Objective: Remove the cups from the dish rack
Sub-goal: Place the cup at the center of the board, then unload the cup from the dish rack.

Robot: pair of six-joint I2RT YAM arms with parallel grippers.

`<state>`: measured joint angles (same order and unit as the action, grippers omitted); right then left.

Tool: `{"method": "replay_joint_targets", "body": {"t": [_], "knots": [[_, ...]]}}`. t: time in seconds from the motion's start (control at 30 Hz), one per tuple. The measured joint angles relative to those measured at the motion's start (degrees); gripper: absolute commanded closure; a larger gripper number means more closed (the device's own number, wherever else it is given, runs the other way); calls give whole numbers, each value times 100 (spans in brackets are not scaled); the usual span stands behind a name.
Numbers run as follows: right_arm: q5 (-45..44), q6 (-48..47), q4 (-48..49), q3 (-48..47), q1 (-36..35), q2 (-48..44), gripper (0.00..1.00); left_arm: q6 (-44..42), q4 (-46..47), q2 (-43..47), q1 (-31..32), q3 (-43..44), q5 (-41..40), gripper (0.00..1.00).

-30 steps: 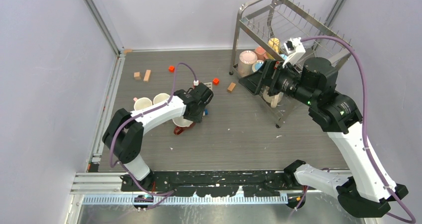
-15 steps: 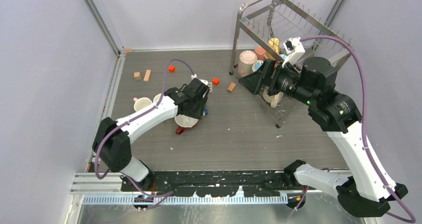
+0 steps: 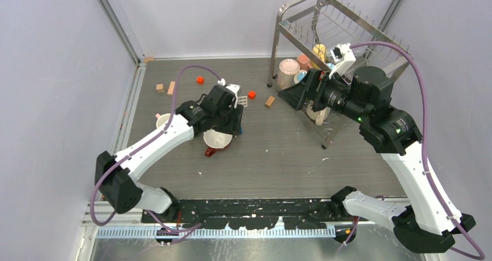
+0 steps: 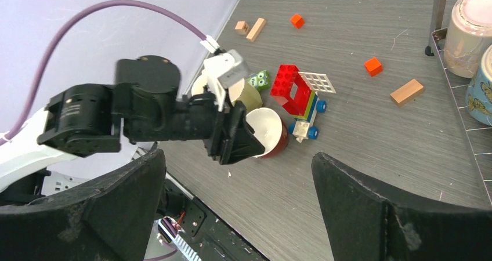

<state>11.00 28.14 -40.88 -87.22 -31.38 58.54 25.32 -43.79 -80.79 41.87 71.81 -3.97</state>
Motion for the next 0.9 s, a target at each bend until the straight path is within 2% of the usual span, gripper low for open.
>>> {"method": "replay_joint_targets", "body": {"t": [0.47, 0.67, 0.9], "knots": [[0, 2, -7, -50, 0, 0, 0, 295, 208, 610, 273, 317, 737, 21], [0, 4, -13, -66, 0, -2, 0, 404, 737, 437, 678, 472, 824, 19], [-96, 11, -122, -142, 0, -11, 0, 577, 1862, -264, 918, 516, 597, 19]]}}
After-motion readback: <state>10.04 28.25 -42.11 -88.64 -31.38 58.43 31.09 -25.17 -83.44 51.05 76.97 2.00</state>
